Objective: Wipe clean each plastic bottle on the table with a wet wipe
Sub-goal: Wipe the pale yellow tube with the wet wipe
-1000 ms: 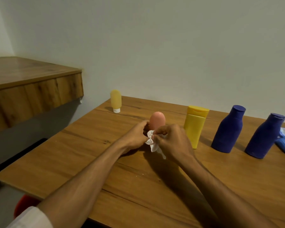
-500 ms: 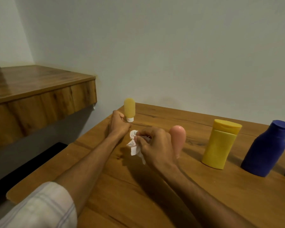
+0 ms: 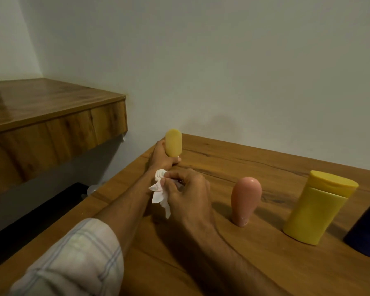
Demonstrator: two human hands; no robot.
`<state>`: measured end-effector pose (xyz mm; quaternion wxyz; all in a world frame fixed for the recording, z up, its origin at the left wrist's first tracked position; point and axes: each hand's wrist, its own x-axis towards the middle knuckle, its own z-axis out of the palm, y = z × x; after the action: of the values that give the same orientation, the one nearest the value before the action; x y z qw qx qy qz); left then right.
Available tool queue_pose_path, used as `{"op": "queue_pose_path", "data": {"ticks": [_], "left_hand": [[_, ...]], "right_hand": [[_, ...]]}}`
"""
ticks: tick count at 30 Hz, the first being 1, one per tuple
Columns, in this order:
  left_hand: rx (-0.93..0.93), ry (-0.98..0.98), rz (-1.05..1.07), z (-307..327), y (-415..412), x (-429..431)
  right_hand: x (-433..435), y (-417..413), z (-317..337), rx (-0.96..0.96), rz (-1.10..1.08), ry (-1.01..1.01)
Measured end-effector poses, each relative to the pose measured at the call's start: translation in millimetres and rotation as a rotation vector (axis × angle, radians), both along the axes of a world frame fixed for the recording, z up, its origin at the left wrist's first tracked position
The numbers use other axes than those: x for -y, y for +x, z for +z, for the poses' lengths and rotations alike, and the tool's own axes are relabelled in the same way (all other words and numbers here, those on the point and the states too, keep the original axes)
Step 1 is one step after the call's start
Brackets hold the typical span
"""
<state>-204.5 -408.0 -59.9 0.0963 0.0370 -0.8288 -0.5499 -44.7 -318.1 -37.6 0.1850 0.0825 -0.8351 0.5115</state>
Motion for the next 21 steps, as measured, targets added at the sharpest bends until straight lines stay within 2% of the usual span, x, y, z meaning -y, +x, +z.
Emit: {"op": "queue_pose_path", "data": {"ticks": [7, 12, 16, 21], "left_hand": [[-0.037, 0.106, 0.034, 6, 23, -2], [-0.090, 0.225, 0.037, 41, 63, -5], [-0.206, 0.219, -0.009, 68, 102, -10], [-0.263, 0.269, -0.069, 91, 152, -18]], "right_hand": [[-12, 8, 13, -0.070, 0.010, -0.020], [-20, 24, 36, -0.173, -0.021, -0.054], [-26, 41, 56, -0.252, -0.053, -0.096], [-38, 67, 70, -0.336, -0.100, -0.088]]}}
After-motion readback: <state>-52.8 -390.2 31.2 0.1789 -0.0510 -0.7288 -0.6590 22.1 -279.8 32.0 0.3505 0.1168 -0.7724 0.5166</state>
